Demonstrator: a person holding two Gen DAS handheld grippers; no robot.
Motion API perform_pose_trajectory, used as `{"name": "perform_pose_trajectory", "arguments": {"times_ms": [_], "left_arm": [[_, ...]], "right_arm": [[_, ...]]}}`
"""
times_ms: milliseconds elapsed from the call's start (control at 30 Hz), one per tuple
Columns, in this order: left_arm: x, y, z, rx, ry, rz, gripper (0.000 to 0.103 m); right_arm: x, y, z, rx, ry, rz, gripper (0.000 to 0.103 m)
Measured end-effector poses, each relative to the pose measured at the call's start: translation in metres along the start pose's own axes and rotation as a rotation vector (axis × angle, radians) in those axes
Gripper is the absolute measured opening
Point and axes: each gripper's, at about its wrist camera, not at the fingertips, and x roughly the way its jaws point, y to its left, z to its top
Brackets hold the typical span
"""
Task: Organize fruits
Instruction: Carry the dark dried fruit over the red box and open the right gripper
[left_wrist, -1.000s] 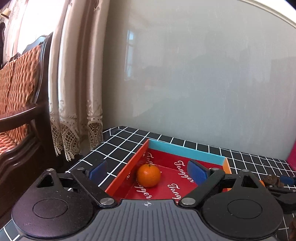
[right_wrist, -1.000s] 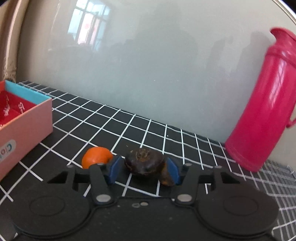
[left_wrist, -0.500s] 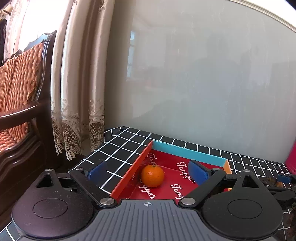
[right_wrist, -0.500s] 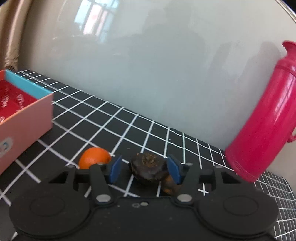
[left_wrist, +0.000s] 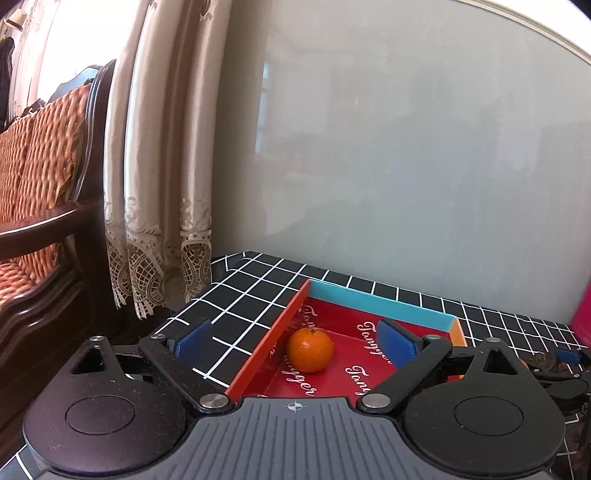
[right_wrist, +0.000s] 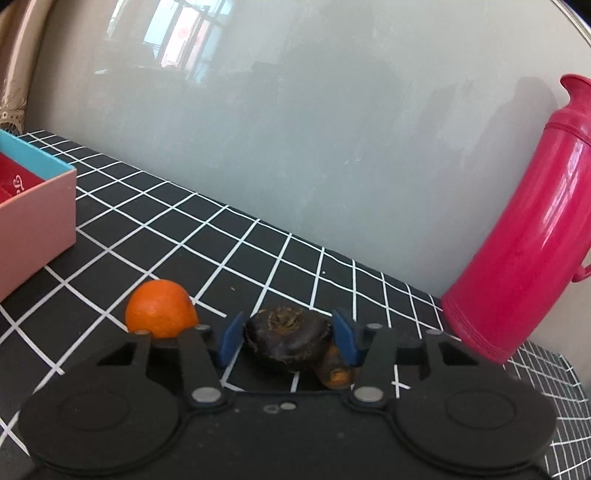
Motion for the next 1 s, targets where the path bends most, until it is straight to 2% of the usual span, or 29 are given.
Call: {"name": "perform_pose_trajectory", "arguments": {"times_ms": [267,367,600,833,1000], "left_arm": [[-0.003,0.000,0.001,0.008,0.003,0.001,0.095],[-0.007,-0.001,0.004,0.016,-0.002,0.000,0.095],[-0.016,0.000,0.006,0.012,-0.008,-0.001,0.095],[-0.041,-0.012,0.005,0.022,-0.043,-0.018,0.095],[-0.063,-0.011,-0.006,0.030,-0.049,-0.009,0.095]], "right_arm": [[-0.017,0.008,-0.004,-0.002,0.001,0.039,0.050],[-0.023,0.012,-0.005,-0.008,-0.005,0.029,0.050],[-0.047,-0.006,-0.003,0.013,-0.028,0.014,0.050],[-0.106,-0.029,0.007,0.065,-0.128,0.003,0.050],[-0.148,-0.030,0.009,0.094,-0.189,0.033,0.050]]}}
